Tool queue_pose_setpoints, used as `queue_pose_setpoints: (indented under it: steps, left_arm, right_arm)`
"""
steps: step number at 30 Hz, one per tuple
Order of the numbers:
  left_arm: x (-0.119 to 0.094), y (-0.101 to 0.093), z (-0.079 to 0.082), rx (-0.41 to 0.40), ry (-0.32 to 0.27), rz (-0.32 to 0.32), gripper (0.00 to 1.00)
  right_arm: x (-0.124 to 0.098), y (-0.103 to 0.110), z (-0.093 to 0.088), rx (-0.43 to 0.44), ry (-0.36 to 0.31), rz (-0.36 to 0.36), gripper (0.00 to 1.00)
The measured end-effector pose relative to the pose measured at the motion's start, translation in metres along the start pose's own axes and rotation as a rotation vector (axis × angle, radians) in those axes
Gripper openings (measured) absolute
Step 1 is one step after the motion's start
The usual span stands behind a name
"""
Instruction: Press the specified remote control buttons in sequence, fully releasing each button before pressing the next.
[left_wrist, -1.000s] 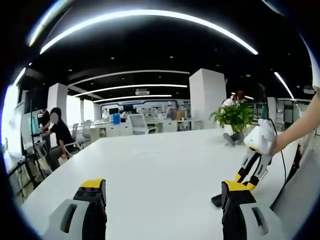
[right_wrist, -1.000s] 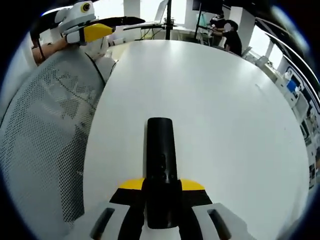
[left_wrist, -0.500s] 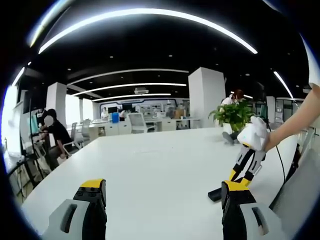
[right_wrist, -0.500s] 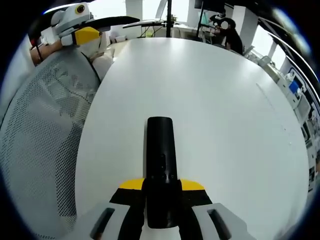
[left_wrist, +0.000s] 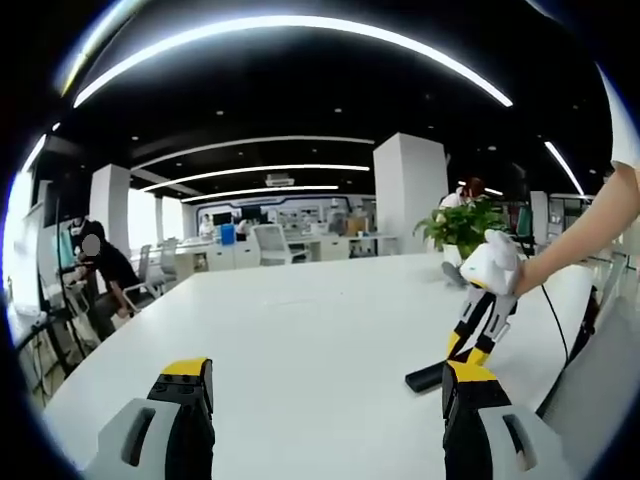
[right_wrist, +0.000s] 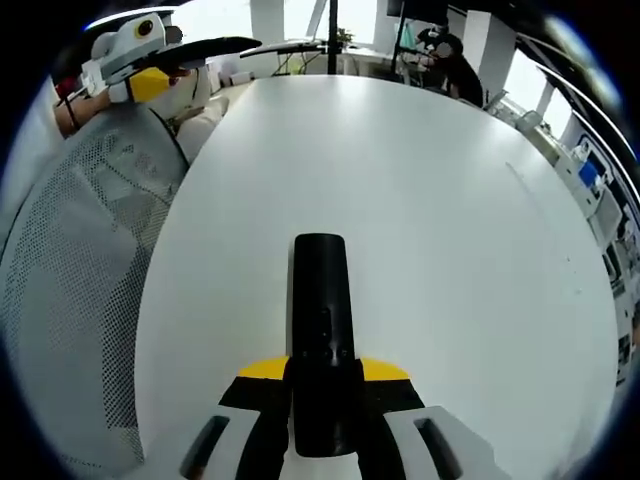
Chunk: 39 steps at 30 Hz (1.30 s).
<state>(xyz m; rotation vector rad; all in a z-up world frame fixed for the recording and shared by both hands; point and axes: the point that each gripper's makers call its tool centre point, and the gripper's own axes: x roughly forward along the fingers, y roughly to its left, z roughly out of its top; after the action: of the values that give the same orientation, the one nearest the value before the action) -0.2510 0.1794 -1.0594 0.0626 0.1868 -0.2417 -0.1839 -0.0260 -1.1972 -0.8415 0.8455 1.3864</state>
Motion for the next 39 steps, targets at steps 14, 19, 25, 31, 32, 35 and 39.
queue_pose_setpoints:
  steps: [14, 19, 25, 31, 32, 35, 39]
  left_arm:
    - [0.0, -0.001, 0.0, 0.0, 0.002, -0.002, 0.99]
    - [0.0, -0.001, 0.0, -0.004, 0.002, -0.005, 0.99]
    - [0.001, 0.0, -0.001, 0.0, 0.008, 0.001, 0.99]
    - [0.0, 0.0, -0.001, -0.003, 0.009, 0.005, 0.99]
    - [0.0, 0.001, -0.001, -0.003, 0.009, 0.005, 0.99]
    - [0.0, 0.001, -0.002, -0.006, 0.01, 0.006, 0.99]
    - [0.001, 0.0, -0.003, -0.002, 0.016, 0.003, 0.99]
  right_arm:
    - [0.001, -0.021, 0.001, -0.002, 0.018, 0.001, 0.22]
    - [0.0, -0.028, 0.001, 0.0, 0.021, 0.0, 0.22]
    - [0.0, -0.038, 0.0, 0.001, 0.032, 0.0, 0.22]
    - [0.0, -0.046, -0.001, -0.005, 0.05, 0.005, 0.22]
    - [0.0, -0.047, 0.0, -0.005, 0.053, 0.005, 0.22]
    - [0.0, -0.052, -0.001, -0.004, 0.063, 0.006, 0.22]
    - [0.0, -0.057, -0.001, -0.001, 0.07, 0.006, 0.22]
